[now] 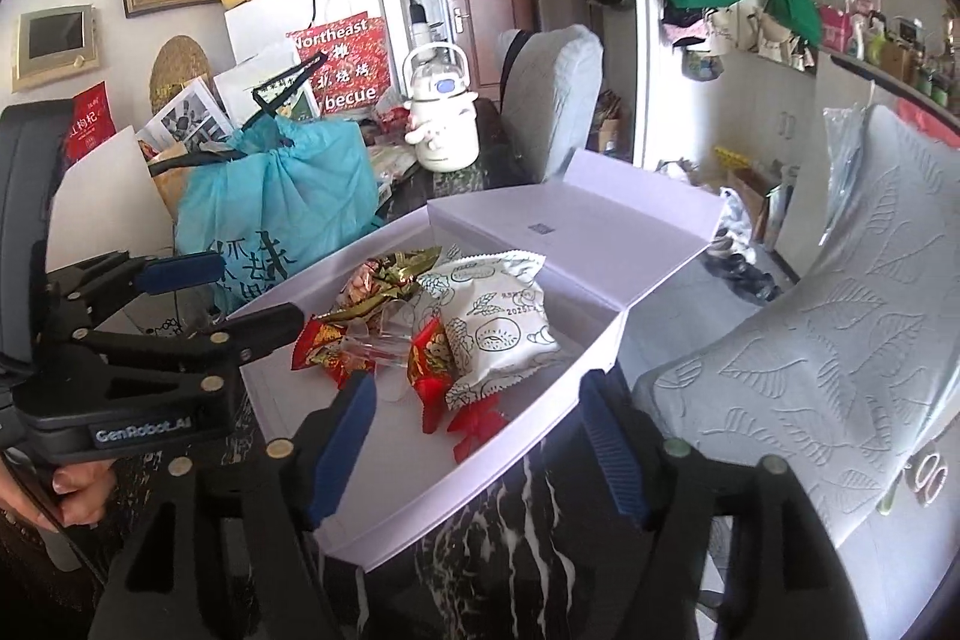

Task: Organize objects

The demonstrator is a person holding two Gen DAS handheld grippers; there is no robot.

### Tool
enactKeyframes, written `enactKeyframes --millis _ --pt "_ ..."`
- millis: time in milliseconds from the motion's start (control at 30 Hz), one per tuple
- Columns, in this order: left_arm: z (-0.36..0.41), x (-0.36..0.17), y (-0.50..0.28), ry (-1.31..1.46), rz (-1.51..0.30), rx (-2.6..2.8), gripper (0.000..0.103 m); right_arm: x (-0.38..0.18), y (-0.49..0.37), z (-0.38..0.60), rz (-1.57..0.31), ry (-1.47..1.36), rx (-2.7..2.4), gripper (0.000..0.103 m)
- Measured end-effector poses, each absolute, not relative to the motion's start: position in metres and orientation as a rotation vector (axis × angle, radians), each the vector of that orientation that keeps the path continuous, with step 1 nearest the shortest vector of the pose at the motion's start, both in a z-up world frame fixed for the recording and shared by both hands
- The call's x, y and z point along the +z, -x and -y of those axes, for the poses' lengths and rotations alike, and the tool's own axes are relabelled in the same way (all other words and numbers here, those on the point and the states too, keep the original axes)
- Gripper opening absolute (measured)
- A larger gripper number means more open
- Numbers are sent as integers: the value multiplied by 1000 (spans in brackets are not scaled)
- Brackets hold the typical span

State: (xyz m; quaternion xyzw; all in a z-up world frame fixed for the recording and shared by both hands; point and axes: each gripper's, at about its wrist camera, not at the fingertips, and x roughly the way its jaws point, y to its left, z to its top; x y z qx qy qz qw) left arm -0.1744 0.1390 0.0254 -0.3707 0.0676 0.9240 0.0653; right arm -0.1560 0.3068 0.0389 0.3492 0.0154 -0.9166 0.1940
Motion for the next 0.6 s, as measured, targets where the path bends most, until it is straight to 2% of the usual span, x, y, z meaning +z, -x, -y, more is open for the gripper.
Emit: enactKeyframes --millis 100,233,467,600 --pt "-137 33 162 1095 -197 2793 78 48 143 -309 -26 -963 -2582 74" --pt "-134 46 147 1075 -186 2800 87 61 125 -310 -37 -952 -2614 76" --pt "-125 58 121 1078 -118 2803 95 74 100 -314 1 -959 -2604 78" --pt "-126 60 108 1091 -141 2810 96 76 85 -310 -50 -960 -2621 78"
